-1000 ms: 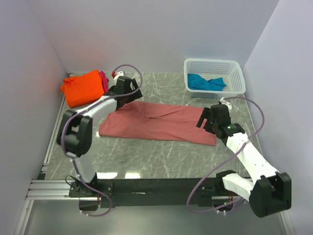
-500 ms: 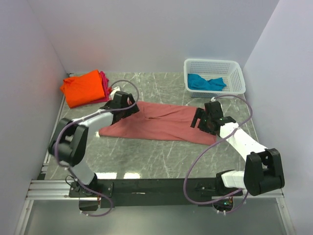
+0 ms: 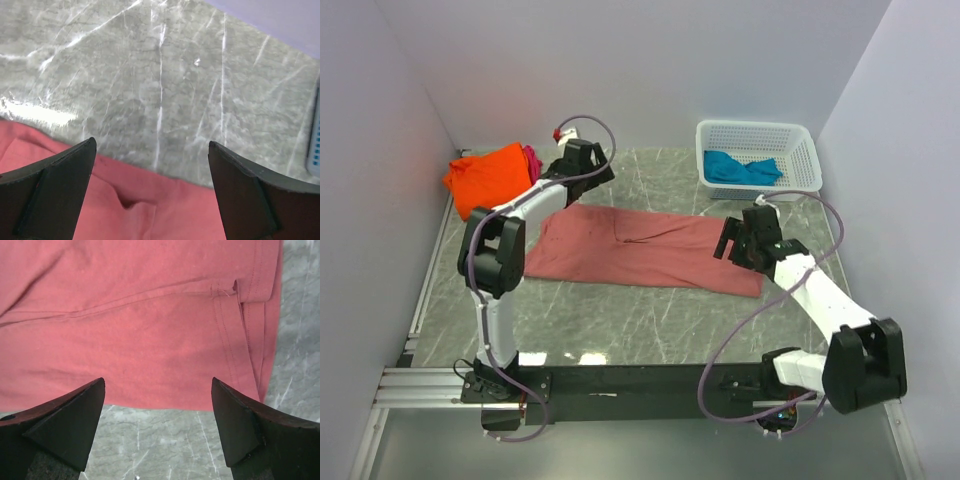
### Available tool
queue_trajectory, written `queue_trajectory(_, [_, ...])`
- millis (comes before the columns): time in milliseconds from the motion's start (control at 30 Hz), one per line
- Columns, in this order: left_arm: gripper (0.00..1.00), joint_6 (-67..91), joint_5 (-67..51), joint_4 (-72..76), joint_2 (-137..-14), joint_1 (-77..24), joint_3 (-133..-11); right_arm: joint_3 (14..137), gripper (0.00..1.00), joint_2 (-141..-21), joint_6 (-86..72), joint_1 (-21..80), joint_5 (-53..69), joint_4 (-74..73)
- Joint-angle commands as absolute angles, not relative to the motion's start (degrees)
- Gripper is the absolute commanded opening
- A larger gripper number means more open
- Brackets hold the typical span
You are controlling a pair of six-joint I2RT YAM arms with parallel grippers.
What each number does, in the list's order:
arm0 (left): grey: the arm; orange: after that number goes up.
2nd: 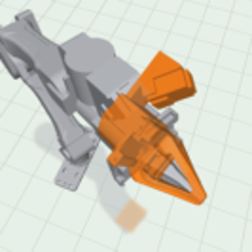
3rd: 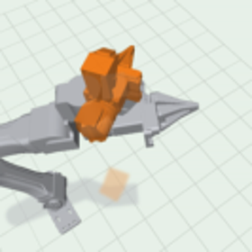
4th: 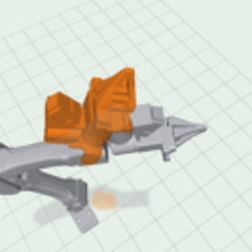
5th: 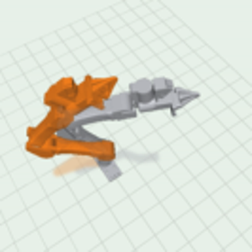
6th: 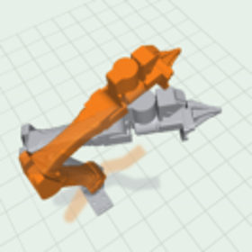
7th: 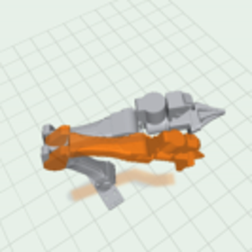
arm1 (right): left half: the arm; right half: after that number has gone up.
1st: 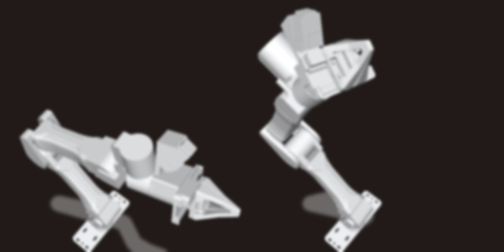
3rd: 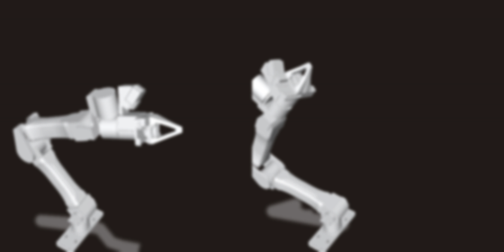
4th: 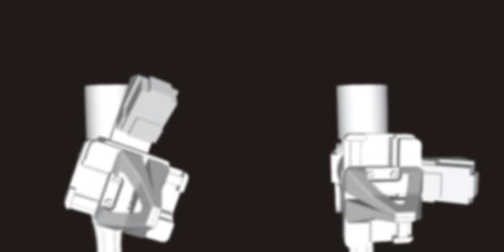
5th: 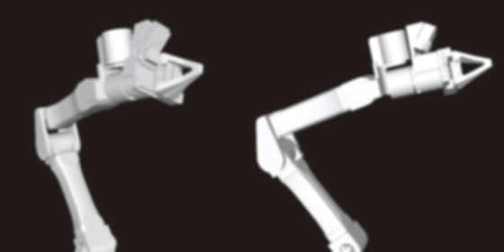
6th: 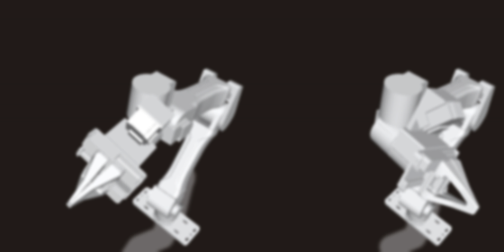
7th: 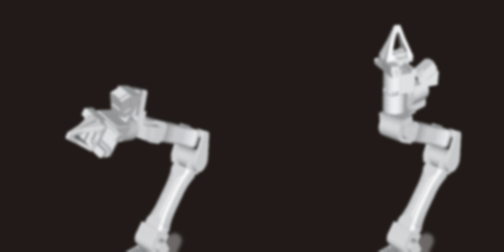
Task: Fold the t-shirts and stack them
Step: Fold the tshirt
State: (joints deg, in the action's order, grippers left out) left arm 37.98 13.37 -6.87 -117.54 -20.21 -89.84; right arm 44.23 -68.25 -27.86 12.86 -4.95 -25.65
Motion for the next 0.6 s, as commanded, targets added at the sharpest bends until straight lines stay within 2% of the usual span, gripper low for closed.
queue_trajectory(0, [0.99,39.1,12.6,-9.7,-110.1,-20.7,-84.5,49.1,0.93,-73.4,-26.3,12.7,-5.7,-24.2])
queue_trajectory(167, [0.99,43.3,13.6,-8.2,-96.5,-23.1,-67.2,56.7,0.93,-84.4,-26.4,12.6,-6.9,-23.7])
queue_trajectory(300, [0.99,46.4,12.4,-7.1,-91.2,-24.4,-55.3,61.4,0.92,-92.6,-27.2,13.0,-9.6,-25.5])
queue_trajectory(400, [0.99,46.9,13.2,-7.0,-92.5,-24.3,-54.0,58.5,0.92,-93.3,-28.1,14.5,-8.2,-23.9])
queue_trajectory(567, [0.99,44.9,14.2,-9.8,-103.6,-24.3,-63.4,47.6,0.92,-88.8,-30.3,19.8,-5.0,-22.4])
